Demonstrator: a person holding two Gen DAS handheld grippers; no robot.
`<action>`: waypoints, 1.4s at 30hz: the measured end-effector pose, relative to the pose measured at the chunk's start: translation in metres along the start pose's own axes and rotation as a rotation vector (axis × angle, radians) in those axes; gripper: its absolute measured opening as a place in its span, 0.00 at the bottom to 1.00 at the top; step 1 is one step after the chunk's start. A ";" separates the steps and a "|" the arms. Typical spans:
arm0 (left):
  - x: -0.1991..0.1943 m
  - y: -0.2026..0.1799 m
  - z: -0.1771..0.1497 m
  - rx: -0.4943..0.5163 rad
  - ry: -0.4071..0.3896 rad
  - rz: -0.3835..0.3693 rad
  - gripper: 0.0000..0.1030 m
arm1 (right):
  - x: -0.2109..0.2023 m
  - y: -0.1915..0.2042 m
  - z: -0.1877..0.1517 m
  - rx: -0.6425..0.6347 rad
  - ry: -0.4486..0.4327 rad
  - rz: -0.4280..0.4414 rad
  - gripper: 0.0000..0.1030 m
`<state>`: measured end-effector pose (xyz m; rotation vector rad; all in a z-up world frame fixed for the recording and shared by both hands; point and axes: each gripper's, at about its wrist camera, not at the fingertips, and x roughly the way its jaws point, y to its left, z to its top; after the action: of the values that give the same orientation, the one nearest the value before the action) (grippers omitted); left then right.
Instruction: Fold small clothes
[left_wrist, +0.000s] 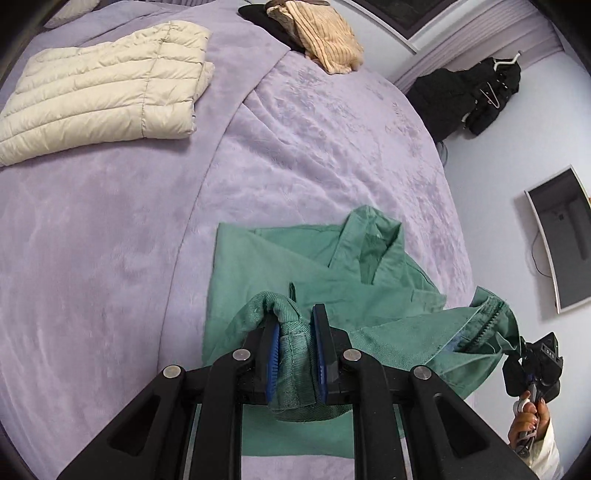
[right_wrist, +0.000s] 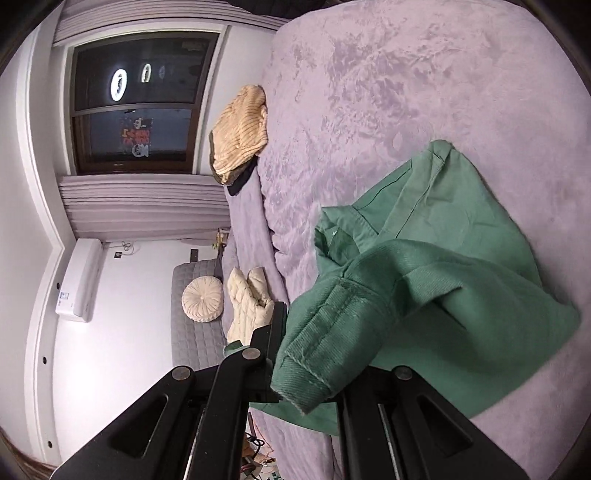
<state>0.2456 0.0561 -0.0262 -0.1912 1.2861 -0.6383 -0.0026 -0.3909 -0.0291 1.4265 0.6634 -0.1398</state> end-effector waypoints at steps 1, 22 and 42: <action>0.009 -0.002 0.009 0.002 -0.004 0.016 0.17 | 0.011 -0.004 0.012 0.012 0.008 -0.019 0.06; 0.085 -0.016 0.040 0.117 0.029 0.238 0.22 | 0.083 -0.047 0.097 -0.027 0.071 -0.208 0.75; 0.129 -0.059 0.019 0.250 0.040 0.358 0.99 | 0.159 -0.001 0.054 -0.405 0.257 -0.465 0.63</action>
<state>0.2617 -0.0657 -0.0993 0.2543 1.2268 -0.4898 0.1447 -0.3956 -0.1099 0.8902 1.1616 -0.1752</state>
